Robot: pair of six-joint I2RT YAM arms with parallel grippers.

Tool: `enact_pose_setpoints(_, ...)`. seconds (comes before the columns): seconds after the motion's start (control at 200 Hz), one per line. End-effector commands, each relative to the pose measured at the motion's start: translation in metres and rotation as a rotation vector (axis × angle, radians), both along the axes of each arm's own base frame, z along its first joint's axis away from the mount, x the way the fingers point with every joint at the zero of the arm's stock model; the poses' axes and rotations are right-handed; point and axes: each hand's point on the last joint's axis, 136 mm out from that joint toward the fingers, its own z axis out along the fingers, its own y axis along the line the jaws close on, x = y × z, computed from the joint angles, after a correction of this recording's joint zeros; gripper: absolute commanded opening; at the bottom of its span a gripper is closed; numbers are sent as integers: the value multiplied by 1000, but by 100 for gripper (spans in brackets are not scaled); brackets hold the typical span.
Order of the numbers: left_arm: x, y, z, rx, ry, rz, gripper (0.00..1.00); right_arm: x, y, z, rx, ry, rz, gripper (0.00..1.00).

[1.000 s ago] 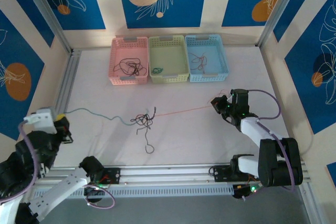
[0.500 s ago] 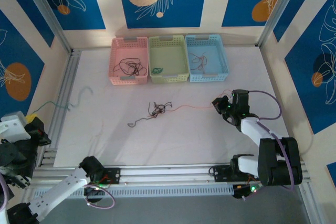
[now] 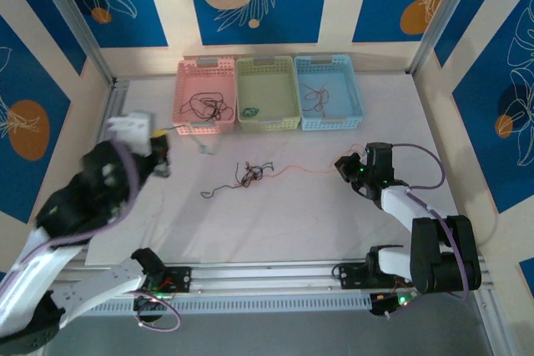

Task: Untangle the cables

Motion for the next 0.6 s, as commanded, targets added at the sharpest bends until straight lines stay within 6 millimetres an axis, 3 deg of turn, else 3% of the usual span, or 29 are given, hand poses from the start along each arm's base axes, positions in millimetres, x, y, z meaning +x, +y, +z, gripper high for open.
enact_pose_setpoints(0.0, 32, -57, 27, -96, -62, -112, 0, 3, 1, 2, -20, -11, 6, 0)
enact_pose_setpoints(0.28, 150, -128, -4, -70, 15, -110, 0, 3, 6, 4, -45, -17, 24, 0)
enact_pose_setpoints(0.45, 211, -142, -15, -63, 18, -69, 0, 3, 7, 3, -45, -17, 29, 0)
enact_pose_setpoints(0.595, 262, -149, -41, -24, 28, -36, 0, 4, 8, 5, -44, -20, 33, 0)
